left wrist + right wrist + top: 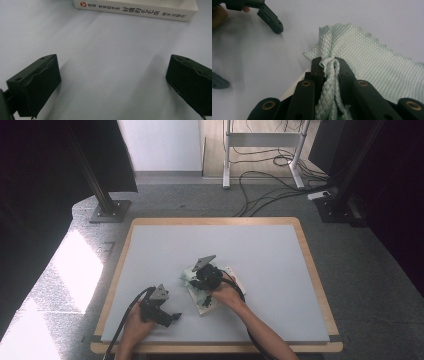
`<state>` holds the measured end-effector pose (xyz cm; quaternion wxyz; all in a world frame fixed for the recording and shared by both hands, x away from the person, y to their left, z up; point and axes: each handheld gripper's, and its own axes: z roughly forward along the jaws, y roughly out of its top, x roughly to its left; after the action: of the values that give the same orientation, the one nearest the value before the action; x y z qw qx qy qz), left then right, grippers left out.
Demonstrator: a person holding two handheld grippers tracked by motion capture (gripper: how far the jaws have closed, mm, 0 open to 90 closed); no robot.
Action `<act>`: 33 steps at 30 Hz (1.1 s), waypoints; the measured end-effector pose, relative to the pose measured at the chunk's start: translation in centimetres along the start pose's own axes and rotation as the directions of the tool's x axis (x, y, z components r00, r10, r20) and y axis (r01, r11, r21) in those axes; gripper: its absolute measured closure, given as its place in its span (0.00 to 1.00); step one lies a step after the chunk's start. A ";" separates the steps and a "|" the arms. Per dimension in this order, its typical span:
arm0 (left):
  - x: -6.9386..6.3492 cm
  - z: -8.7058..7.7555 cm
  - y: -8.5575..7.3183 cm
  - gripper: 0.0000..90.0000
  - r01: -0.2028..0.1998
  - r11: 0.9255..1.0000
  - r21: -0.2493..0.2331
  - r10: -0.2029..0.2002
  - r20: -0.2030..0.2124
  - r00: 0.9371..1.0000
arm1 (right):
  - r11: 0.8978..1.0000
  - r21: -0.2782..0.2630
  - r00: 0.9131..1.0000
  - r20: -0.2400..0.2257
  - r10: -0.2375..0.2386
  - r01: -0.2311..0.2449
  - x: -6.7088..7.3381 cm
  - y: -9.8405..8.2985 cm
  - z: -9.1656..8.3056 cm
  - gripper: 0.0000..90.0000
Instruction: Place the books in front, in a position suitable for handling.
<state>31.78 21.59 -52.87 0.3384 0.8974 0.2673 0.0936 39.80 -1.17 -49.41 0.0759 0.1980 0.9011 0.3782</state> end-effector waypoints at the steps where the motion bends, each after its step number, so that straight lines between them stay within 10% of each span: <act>1: 0.0 0.0 0.0 0.00 0.000 1.000 0.000 0.000 0.000 1.000 | 1.000 -0.001 1.000 0.007 0.002 -0.002 -0.2 -0.1 -0.4 0.87; 16: 0.0 0.0 0.0 0.00 -0.001 1.000 0.001 0.001 0.000 1.000 | 0.994 -0.074 0.989 0.116 0.094 -0.086 -3.5 -3.5 -7.5 0.87; 33: 0.0 0.0 0.0 0.00 -0.001 1.000 0.000 0.001 0.001 1.000 | 0.982 -0.079 0.954 0.235 0.184 -0.170 -5.2 -9.4 -14.8 0.87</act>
<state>31.80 21.59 -52.87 0.3383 0.8976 0.2668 0.0933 37.49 -18.99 -45.74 0.1560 0.3203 0.8525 0.3824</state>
